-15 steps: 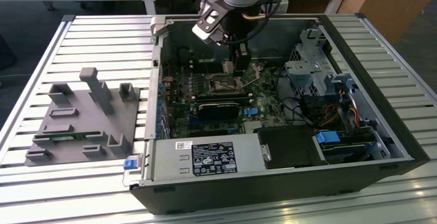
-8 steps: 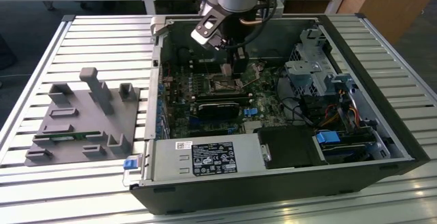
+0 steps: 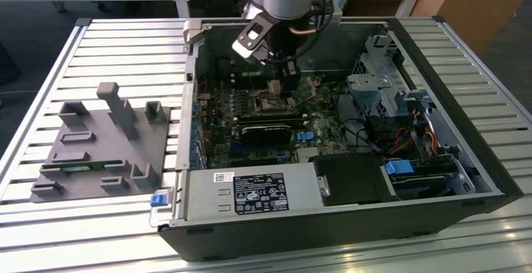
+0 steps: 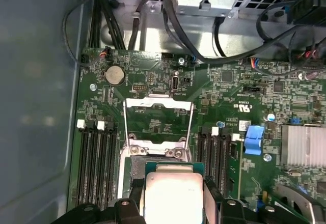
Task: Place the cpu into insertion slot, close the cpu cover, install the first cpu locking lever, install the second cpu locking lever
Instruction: 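Place the cpu into insertion slot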
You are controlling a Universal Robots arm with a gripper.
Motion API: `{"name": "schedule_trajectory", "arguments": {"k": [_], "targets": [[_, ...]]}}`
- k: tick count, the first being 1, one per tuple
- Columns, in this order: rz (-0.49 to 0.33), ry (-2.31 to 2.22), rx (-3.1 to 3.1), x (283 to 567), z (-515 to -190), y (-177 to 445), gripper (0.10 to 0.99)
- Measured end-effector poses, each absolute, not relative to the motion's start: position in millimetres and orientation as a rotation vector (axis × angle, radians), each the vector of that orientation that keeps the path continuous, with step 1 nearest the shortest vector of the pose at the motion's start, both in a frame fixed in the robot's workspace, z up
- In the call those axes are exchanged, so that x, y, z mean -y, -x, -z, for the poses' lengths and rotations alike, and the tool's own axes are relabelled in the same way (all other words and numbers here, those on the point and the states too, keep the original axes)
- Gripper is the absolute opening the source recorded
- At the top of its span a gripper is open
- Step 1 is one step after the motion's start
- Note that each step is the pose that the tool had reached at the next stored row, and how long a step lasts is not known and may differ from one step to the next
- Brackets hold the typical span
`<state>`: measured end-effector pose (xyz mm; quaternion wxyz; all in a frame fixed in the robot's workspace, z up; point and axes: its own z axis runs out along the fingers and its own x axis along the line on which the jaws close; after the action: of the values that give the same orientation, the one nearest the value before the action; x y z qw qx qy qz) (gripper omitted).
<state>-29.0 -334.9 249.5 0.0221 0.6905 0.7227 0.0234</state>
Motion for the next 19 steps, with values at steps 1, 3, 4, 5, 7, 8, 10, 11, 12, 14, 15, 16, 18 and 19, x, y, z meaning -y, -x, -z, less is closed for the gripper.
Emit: {"name": "schedule_trajectory", "arguments": {"k": [1,3,4,5,7,8,10,11,12,14,15,16,18,19], "targets": [[-0.072,-2.139,-2.239,334.4,-248.3,29.0,0.545],[-0.072,-2.139,-2.239,333.9,-246.2,29.1,0.545],[-0.072,-2.139,-2.239,333.8,-245.4,29.1,0.545],[-0.072,-2.139,-2.239,333.8,-244.6,29.1,0.545],[-0.072,-2.139,-2.239,333.8,-243.5,29.2,0.545],[-0.072,-2.139,-2.239,333.7,-243.0,29.1,0.545],[-0.072,-2.139,-2.239,333.7,-242.1,29.2,0.545],[-0.072,-2.139,-2.239,333.7,-241.6,29.2,0.545],[-0.072,-2.139,-2.239,333.7,-241.1,29.6,0.545],[-0.073,-2.139,-2.239,333.6,-240.4,29.7,0.545],[-0.073,-2.139,-2.239,333.5,-239.9,29.7,0.545],[-0.073,-2.139,-2.239,333.4,-239.5,29.8,0.545],[-0.073,-2.139,-2.239,333.2,-238.1,29.8,0.545],[-0.073,-2.139,-2.239,333.1,-237.5,29.9,0.545]]}}
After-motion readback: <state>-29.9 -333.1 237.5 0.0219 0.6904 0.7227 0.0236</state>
